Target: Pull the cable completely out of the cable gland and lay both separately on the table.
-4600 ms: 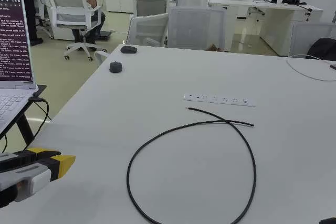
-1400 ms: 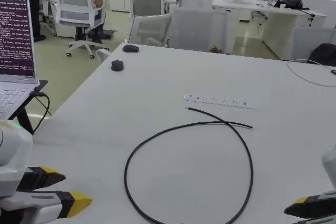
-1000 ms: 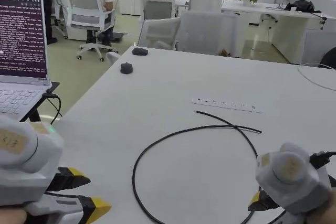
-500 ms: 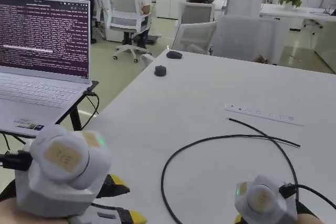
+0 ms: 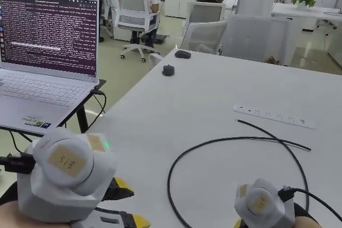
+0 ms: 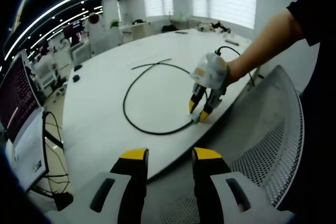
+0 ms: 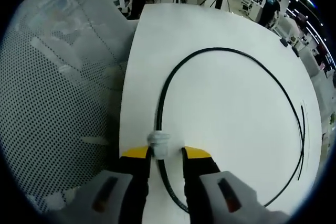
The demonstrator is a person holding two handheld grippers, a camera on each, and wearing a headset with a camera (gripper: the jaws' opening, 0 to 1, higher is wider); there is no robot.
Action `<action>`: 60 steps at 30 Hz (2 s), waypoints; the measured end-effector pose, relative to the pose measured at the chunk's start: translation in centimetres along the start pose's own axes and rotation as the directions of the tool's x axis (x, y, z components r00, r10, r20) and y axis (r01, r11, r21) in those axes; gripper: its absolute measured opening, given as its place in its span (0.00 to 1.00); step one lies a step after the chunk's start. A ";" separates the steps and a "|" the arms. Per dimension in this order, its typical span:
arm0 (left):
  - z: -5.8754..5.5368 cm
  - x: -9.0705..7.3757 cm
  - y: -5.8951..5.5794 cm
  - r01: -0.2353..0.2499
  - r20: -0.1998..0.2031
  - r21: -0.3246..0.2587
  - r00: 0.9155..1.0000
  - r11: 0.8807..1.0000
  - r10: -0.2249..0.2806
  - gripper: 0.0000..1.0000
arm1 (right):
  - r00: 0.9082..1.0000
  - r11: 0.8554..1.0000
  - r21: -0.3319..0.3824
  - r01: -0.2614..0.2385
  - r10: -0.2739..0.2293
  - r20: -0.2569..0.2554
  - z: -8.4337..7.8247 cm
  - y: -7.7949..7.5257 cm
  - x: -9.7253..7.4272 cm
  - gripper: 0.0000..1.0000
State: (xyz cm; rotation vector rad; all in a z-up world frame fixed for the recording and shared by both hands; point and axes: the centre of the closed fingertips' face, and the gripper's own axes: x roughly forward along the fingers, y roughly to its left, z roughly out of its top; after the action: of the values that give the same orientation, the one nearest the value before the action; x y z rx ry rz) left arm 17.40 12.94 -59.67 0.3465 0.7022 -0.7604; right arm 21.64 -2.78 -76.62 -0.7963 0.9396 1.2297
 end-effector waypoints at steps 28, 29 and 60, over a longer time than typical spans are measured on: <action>7.7 6.8 -8.3 0.266 -0.024 0.549 0.953 0.792 -0.303 0.25 | 0.983 0.998 0.031 -0.057 0.051 0.177 4.8 3.5 -11.8 0.12; 7.7 7.0 -8.4 0.267 -0.030 0.553 0.953 0.789 -0.302 0.28 | 0.983 0.998 0.033 -0.049 0.043 0.180 5.1 3.6 -12.2 0.12; 7.0 9.5 -11.0 0.404 -0.233 0.718 0.907 0.567 -0.351 0.16 | 0.985 0.998 0.044 -0.050 0.042 0.168 6.4 4.7 -13.3 0.12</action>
State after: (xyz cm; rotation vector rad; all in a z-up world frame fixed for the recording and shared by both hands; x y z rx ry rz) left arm 17.44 -3.09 -61.56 1.0188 0.4833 -1.4714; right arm 16.99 -1.61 -61.88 -0.6261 0.8512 1.2881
